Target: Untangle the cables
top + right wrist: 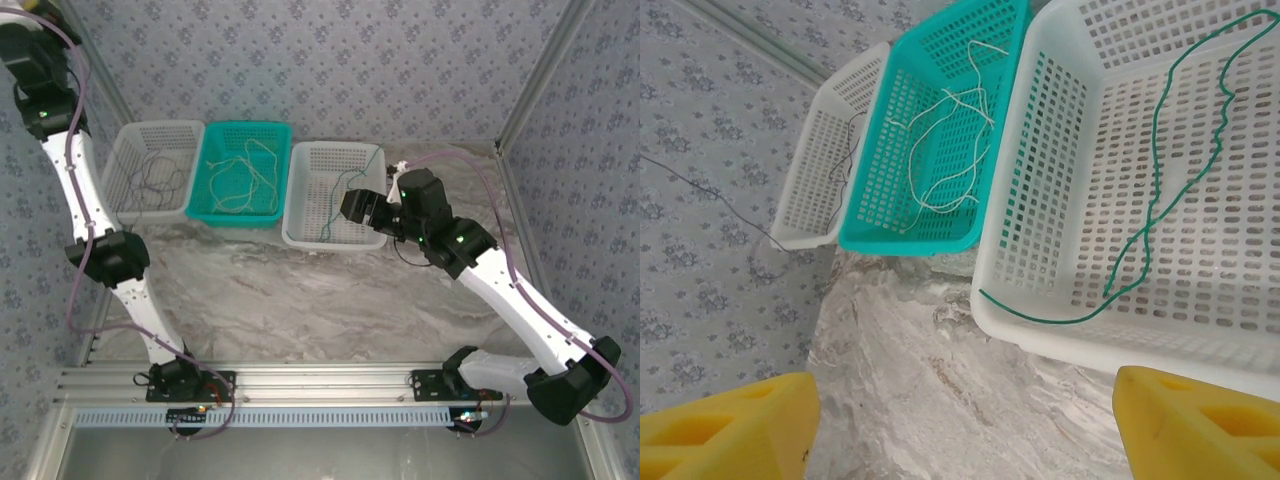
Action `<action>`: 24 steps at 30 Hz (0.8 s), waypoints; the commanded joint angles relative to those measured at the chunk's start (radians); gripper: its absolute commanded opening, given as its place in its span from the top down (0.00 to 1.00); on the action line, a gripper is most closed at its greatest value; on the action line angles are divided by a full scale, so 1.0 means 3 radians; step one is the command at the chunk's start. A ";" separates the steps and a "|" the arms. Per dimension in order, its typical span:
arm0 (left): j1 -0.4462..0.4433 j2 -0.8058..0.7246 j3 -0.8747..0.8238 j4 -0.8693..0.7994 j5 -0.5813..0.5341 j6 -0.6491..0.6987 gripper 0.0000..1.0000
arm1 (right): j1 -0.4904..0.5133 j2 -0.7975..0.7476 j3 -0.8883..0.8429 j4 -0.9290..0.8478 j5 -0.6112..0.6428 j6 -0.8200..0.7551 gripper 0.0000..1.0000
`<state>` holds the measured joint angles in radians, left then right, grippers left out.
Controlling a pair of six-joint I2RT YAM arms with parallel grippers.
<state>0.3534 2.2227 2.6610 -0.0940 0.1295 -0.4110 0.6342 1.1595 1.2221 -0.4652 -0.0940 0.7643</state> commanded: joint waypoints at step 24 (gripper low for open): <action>-0.0161 0.0215 0.0056 -0.3042 -0.0429 -0.0957 0.05 | 0.0101 -0.0116 -0.0028 0.0096 0.0102 -0.0032 0.21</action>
<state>0.3065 2.3283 2.7209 -0.8402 0.0238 -0.6662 0.6617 1.1660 1.2213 -0.4679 -0.0635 0.7692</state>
